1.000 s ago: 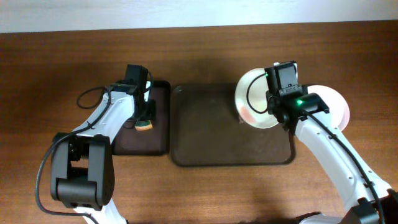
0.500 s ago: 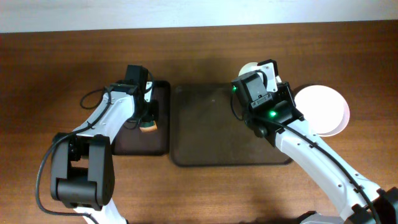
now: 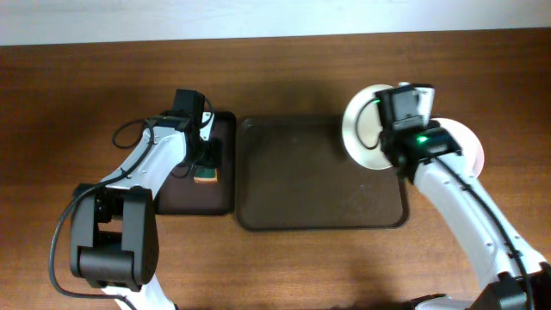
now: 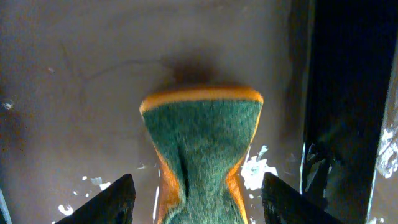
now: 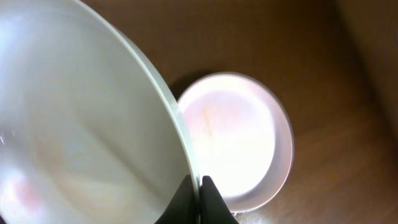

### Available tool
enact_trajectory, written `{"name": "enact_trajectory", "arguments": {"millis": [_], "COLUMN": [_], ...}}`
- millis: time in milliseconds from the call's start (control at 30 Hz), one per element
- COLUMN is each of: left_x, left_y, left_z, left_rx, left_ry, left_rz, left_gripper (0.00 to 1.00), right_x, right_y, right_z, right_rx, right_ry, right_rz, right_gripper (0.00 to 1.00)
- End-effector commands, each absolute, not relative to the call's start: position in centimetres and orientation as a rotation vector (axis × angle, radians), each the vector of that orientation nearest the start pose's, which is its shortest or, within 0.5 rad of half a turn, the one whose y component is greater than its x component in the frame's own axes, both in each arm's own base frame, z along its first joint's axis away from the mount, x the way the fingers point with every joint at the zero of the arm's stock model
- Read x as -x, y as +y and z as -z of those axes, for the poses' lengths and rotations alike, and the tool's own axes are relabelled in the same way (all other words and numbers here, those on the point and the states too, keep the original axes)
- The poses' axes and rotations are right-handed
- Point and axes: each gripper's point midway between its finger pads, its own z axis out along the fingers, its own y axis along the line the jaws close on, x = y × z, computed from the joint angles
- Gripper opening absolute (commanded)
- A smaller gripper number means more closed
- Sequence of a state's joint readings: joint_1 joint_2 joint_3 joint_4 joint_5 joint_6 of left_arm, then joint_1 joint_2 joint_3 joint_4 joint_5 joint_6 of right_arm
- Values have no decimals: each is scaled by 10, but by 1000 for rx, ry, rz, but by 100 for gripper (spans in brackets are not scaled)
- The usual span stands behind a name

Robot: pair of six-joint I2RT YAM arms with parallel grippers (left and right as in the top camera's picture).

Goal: Clean dirty plates on tray and stack at the side
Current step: 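Lift the cleaned plate with the right gripper and stack it on the side plates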

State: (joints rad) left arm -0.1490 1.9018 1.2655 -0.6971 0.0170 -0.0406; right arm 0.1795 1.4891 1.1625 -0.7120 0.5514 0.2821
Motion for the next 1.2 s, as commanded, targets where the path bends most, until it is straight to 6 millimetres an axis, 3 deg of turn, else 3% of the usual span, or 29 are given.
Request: {"name": "enact_trajectory", "arguments": {"millis": [0,67,200,233,267,333,400,467,533,567,600,633,733,833,867,900,933,967,1067,1133,1167], "left_x": [-399,-401,-395,-393,-393,-395,-400,-405,-410,-407,-399,-386,-369,-367,-367,-367,-367,-367,-368,-372,-376], "left_y": [-58,-58,-66,-66,-66,-66,-67,-67,-68,-68,-67,-65,-63,-62,-62,-62,-62,-62,-62,-63,-63], "left_z": [-25,-22,0,5,7,7,6,2,-4,-4,-2,0,2,3,3,3,3,3,2,-5,-12], "left_rx": [-163,-162,-173,-174,-174,-174,-172,-172,-171,-172,-172,-175,-176,-176,-176,-176,-176,-176,-175,-175,-174], "left_ry": [2873,2871,2926,2940,2945,2937,2918,2899,2891,2902,2940,2992,3062,3071,3071,3071,3071,3071,3068,3057,3044], "left_rz": [40,41,106,109,109,109,110,111,113,112,110,104,98,97,97,97,97,97,96,97,98], "left_gripper": [57,56,54,43,24,6,0,0,10,24,44,51,54,54,48,33,8,0,0,30,37], "right_x": [-370,-364,-340,-335,-331,-324,-320,-322,-326,-328,-330,-331,-333,-330,-329,-328,-327,-325,-326,-335,-340], "right_y": [-47,-73,-136,-149,-158,-177,-190,-195,-199,-200,-198,-195,-185,-179,-178,-177,-177,-176,-172,-161,-155], "right_z": [-162,-155,-145,-141,-138,-130,-121,-116,-111,-109,-107,-106,-104,-102,-101,-101,-100,-100,-100,-102,-104], "right_rx": [-536,-669,-955,-1005,-1044,-1129,-1181,-1206,-1224,-1225,-1220,-1216,-1206,-1211,-1214,-1217,-1219,-1222,-1196,-1066,-1011], "right_ry": [2476,2494,2457,2450,2445,2432,2427,2419,2403,2402,2406,2414,2435,2457,2462,2469,2474,2479,2495,2528,2541], "right_rz": [279,178,208,223,233,247,240,191,132,114,102,87,3,-27,-28,-29,-29,-31,-55,-132,-149], "right_gripper": [4,4,4,4,4,4,4,4,4,5,15,22,25,28,28,28,28,28,27,28,27]}}
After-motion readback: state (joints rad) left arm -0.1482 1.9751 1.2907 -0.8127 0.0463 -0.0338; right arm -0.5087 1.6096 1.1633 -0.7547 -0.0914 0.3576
